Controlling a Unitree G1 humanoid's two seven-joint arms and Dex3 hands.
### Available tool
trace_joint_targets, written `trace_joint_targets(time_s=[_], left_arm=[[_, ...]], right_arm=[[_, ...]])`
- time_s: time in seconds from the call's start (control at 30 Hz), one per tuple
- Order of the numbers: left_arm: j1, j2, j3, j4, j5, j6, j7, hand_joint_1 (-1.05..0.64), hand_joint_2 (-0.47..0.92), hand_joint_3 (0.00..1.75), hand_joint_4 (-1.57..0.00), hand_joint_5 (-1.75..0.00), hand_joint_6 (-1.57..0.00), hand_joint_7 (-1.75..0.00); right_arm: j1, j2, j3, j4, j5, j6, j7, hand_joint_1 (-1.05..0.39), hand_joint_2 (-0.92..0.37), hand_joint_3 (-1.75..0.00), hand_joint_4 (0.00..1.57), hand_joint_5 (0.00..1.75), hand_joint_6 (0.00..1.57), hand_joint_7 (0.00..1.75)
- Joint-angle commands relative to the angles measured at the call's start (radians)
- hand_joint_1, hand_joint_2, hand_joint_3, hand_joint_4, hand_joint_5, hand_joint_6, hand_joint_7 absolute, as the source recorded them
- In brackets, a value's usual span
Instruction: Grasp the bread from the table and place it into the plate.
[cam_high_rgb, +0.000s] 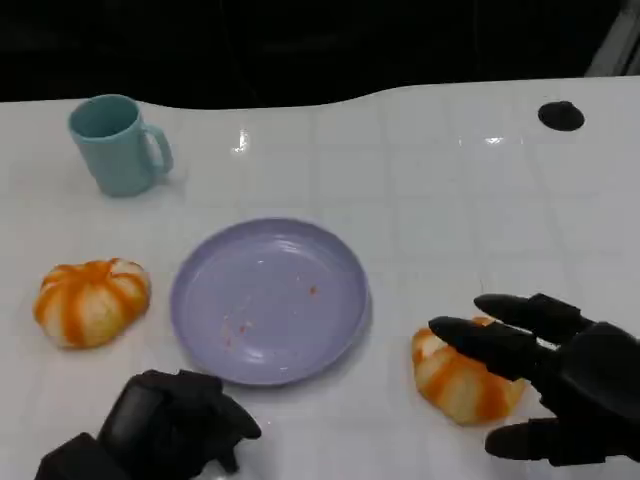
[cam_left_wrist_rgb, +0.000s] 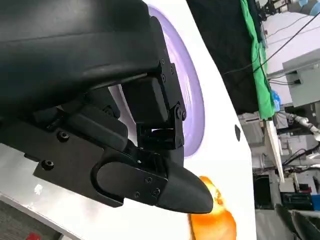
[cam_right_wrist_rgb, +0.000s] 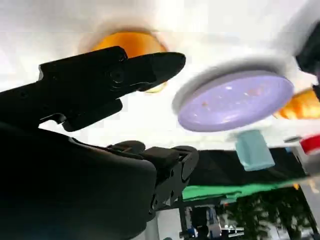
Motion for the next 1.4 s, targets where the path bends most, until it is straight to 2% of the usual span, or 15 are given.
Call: trace_joint_targets(time_s=[0.03, 0.3, 0.83, 0.87, 0.97, 1.0, 1.03, 1.07, 1.1, 1.13, 1.2, 1.3, 1.4], left_arm=[[0.009, 0.014, 0.002, -0.006, 0.005, 0.009, 0.011, -1.05, 0.92, 0.2, -1.21, -1.2, -1.35, -0.62], [0.011, 0.013, 0.003, -0.012, 0.007, 0.013, 0.013, -1.05, 0.92, 0.19, -1.2, -1.2, -1.35, -0.62], [0.015, 0.008, 0.004, -0.02, 0.009, 0.016, 0.015, -1.05, 0.92, 0.2, -1.2, -1.19, -1.35, -0.62], [0.015, 0.008, 0.004, -0.021, 0.007, 0.019, 0.014, -1.05, 0.92, 0.2, -1.2, -1.19, -1.35, -0.62], [0.015, 0.007, 0.004, -0.022, 0.008, 0.021, 0.014, -1.05, 0.92, 0.2, -1.2, -1.19, -1.35, -0.62], [0.016, 0.006, 0.003, -0.023, 0.009, 0.02, 0.015, -1.05, 0.92, 0.19, -1.2, -1.19, -1.35, -0.62], [0.016, 0.006, 0.003, -0.023, 0.01, 0.019, 0.016, -1.05, 0.92, 0.19, -1.2, -1.19, -1.35, -0.62], [0.016, 0.005, 0.003, -0.024, 0.011, 0.018, 0.017, -1.05, 0.92, 0.2, -1.2, -1.19, -1.35, -0.62], [0.016, 0.005, 0.003, -0.023, 0.011, 0.017, 0.018, -1.05, 0.92, 0.2, -1.2, -1.19, -1.35, -0.62], [0.015, 0.004, 0.003, -0.021, 0.012, 0.013, 0.019, -1.05, 0.92, 0.2, -1.2, -1.19, -1.35, -0.62], [0.015, 0.003, 0.003, -0.021, 0.009, 0.017, 0.015, -1.05, 0.92, 0.2, -1.2, -1.19, -1.35, -0.62], [0.018, 0.002, 0.002, -0.029, 0.009, 0.028, 0.017, -1.05, 0.92, 0.19, -1.21, -1.19, -1.35, -0.62], [0.018, 0.002, 0.001, -0.032, 0.013, 0.023, 0.019, -1.05, 0.92, 0.19, -1.21, -1.19, -1.35, -0.62]], right_arm=[[-0.045, -0.021, 0.045, 0.005, -0.094, 0.058, 0.004, -0.63, -0.92, -0.05, 0.03, 0.15, 0.18, 0.0], [-0.143, -0.027, 0.135, 0.128, -0.215, 0.11, -0.051, -0.61, -0.92, -0.02, 0.06, 0.17, 0.22, 0.01], [-0.257, -0.03, 0.263, 0.368, -0.244, 0.173, -0.116, -0.58, -0.92, -0.07, 0.08, 0.13, 0.25, 0.01], [-0.263, -0.029, 0.269, 0.382, -0.243, 0.174, -0.122, -0.57, -0.92, -0.08, 0.1, 0.14, 0.26, 0.02], [-0.284, -0.014, 0.275, 0.436, -0.208, 0.143, -0.174, -0.43, -0.92, -0.22, 0.42, 0.23, 0.48, 0.07], [-0.291, -0.002, 0.271, 0.469, -0.18, 0.115, -0.212, -0.35, -0.92, -0.31, 0.66, 0.63, 0.75, 0.14], [-0.3, 0.005, 0.272, 0.498, -0.166, 0.093, -0.246, -0.32, -0.92, -0.36, 0.76, 1.0, 0.94, 0.22], [-0.307, 0.008, 0.277, 0.521, -0.159, 0.077, -0.274, -0.3, -0.92, -0.43, 0.8, 1.29, 1.01, 0.39], [-0.315, 0.009, 0.283, 0.543, -0.158, 0.059, -0.308, -0.28, -0.92, -0.49, 0.8, 1.54, 0.96, 0.74], [-0.321, 0.011, 0.289, 0.56, -0.161, 0.047, -0.338, -0.28, -0.92, -0.51, 0.8, 1.64, 0.88, 0.99], [-0.332, 0.018, 0.296, 0.598, -0.152, 0.015, -0.401, -0.27, -0.89, -0.55, 0.78, 1.72, 0.68, 1.46], [-0.346, 0.027, 0.303, 0.637, -0.145, -0.017, -0.473, -0.27, -0.86, -0.62, 0.76, 1.74, 0.56, 1.71], [-0.357, 0.036, 0.307, 0.662, -0.144, -0.033, -0.529, -0.26, -0.8, -0.71, 0.76, 1.75, 0.53, 1.74]])
